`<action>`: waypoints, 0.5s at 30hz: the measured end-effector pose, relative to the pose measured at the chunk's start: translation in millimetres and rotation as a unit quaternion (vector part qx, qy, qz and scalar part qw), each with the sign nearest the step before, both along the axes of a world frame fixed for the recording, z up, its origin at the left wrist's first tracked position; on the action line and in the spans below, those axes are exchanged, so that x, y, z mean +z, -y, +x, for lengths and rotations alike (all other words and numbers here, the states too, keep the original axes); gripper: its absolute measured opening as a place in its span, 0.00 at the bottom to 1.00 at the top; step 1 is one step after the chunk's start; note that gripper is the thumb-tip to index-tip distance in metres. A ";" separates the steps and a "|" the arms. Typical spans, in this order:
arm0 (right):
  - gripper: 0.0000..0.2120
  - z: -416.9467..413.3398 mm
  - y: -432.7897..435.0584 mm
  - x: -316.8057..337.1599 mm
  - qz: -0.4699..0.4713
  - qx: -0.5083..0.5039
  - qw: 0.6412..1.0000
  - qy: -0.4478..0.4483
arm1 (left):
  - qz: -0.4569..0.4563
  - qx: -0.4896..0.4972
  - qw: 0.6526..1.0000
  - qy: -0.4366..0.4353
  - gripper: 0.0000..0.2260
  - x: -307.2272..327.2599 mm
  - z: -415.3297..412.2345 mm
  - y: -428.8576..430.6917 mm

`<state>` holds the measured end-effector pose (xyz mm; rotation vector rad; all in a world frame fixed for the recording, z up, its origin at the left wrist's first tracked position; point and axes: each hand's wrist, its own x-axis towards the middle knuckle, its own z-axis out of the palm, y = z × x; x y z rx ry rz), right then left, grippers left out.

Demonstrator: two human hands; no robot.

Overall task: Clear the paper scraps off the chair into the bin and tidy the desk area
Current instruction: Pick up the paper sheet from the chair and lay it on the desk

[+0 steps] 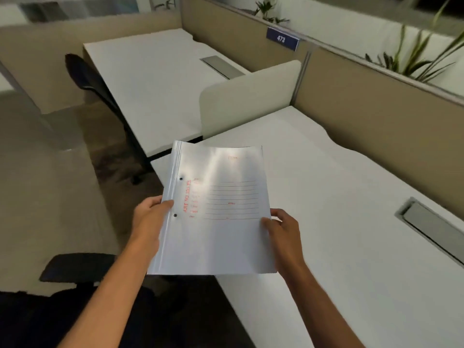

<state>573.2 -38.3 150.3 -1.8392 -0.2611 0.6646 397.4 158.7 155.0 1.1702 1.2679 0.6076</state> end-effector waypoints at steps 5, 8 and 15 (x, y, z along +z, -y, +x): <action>0.10 48.3 10.0 10.6 0.002 -0.084 0.996 -0.005 | 0.005 -0.083 0.997 -0.003 0.12 14.0 86.7 -20.4; 0.09 74.6 6.4 12.0 0.006 -0.129 0.992 -0.007 | 0.009 -0.121 0.993 -0.001 0.07 18.5 137.5 -36.7; 0.09 146.5 -26.4 -8.2 0.051 -0.248 0.967 -0.039 | 0.033 -0.217 0.976 0.003 0.06 13.8 259.1 -92.6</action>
